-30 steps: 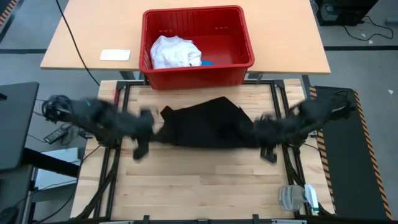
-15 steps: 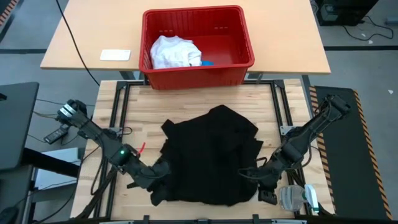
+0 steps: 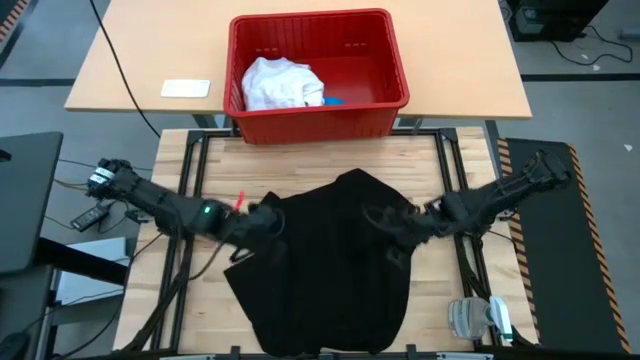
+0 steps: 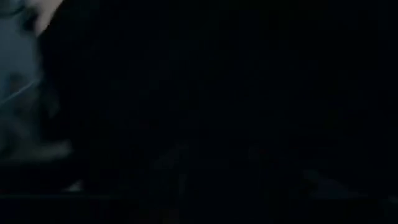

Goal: Fold laundry
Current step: Fold the black shirt

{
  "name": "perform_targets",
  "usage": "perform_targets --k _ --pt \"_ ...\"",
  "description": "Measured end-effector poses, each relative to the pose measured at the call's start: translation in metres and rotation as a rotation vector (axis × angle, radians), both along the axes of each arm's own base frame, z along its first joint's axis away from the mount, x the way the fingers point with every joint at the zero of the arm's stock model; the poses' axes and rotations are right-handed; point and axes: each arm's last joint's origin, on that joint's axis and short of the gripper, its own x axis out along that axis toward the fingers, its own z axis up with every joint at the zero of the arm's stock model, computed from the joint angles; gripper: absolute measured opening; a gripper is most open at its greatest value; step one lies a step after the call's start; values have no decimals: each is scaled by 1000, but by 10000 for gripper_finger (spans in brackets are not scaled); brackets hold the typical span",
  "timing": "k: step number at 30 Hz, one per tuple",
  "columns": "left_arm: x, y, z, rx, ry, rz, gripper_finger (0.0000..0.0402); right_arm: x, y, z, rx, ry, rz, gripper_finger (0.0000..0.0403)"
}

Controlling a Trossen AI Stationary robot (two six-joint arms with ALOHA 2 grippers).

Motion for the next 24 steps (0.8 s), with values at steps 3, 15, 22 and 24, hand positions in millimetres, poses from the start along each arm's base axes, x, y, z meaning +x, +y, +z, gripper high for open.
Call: perform_targets --k 3,15,22,24 --pt "8 26 -4 37 44 -60 193 8 -21 -1 -47 -12 -40 183" --pt "6 156 -42 79 -21 -178 208 32 -115 -28 -234 94 -127 186" --pt "-12 196 -67 176 -38 -153 208 44 -170 -57 -245 140 -184 191" --pt "-16 203 -77 140 -50 -191 208 45 -184 -67 -212 149 -179 196"
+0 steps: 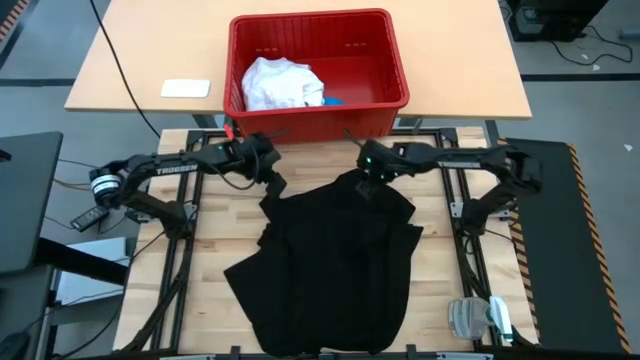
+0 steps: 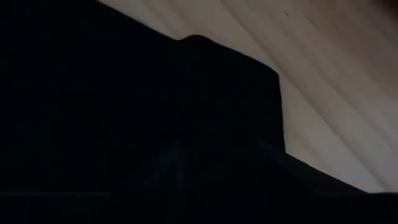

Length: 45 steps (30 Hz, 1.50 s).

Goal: Fold laundry
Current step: Fold the black shirt

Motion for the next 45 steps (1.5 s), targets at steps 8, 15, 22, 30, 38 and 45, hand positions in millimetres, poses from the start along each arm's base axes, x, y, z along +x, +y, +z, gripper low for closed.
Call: perform_targets --k 8,15,22,30,38,45 --pt "4 8 -30 -90 5 -161 208 -2 -35 -41 77 108 4 226" --pt "12 7 -62 -128 106 -241 208 -6 -50 -62 108 175 -39 235" --pt "18 10 -82 -124 147 -289 207 -7 -54 -68 114 196 -29 231" --pt "26 6 -92 -21 163 -397 111 -6 -52 -68 173 159 2 131" --pt "33 4 -86 34 174 -365 7 -10 -42 -75 329 114 -12 13" --pt "37 5 -12 180 293 -290 2 -26 -27 -33 247 117 -13 5"
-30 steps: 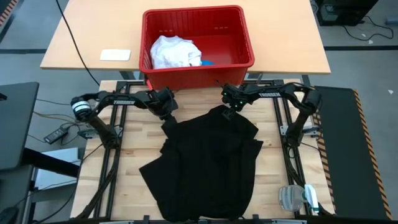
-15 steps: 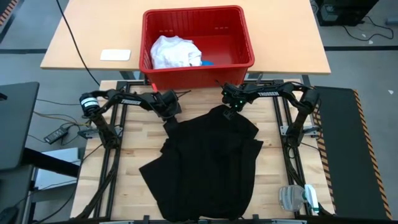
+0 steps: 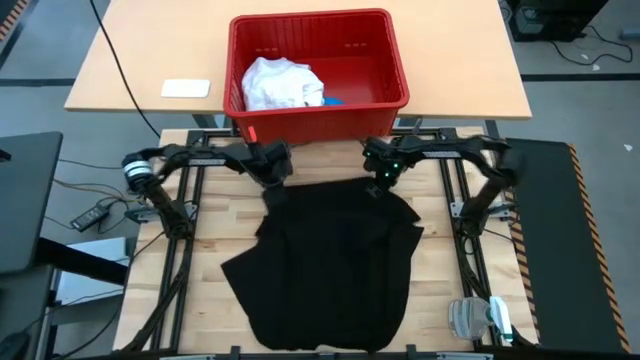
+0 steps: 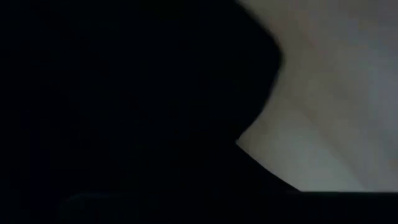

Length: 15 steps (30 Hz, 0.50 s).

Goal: Fold laundry
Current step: Fold the black shirt

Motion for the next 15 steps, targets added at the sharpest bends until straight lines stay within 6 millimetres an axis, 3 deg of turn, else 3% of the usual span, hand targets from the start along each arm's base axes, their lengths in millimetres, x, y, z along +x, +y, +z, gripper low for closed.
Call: perform_targets --k 3,9,15 --pt "-4 -6 43 87 -15 -7 2 -15 13 38 -110 -36 -22 4" --pt "-17 -14 140 195 -232 16 4 -62 44 109 -362 -186 -127 4" --pt "-31 -19 201 325 -333 79 6 -107 67 158 -495 -500 -247 4"
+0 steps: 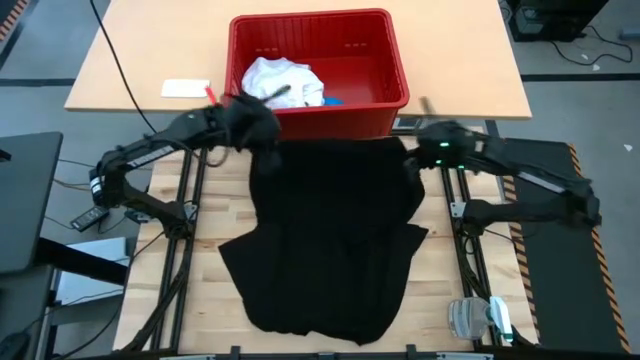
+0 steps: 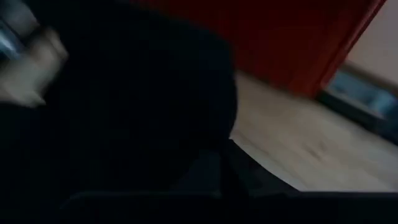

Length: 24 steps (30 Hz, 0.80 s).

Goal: Fold laundry
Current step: Fold the black shirt

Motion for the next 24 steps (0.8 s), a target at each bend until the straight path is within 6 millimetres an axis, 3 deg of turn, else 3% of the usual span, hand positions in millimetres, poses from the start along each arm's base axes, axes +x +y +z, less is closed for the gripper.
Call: perform_targets --k 4,9,12,16,21,24 --pt "-8 -4 23 23 -11 29 2 -19 10 26 -87 -236 29 4" --pt "-13 -20 44 27 -28 3 1 -19 19 47 17 -528 182 3" --pt "-16 -34 54 107 4 7 1 -15 21 49 43 -570 195 3" --pt "-18 -41 58 187 45 20 1 -10 15 46 0 -532 86 3" --pt "-4 -15 46 200 108 92 0 11 -4 39 -66 -475 -57 3" --pt "3 3 42 239 154 99 0 22 -15 42 -202 -480 -133 3"
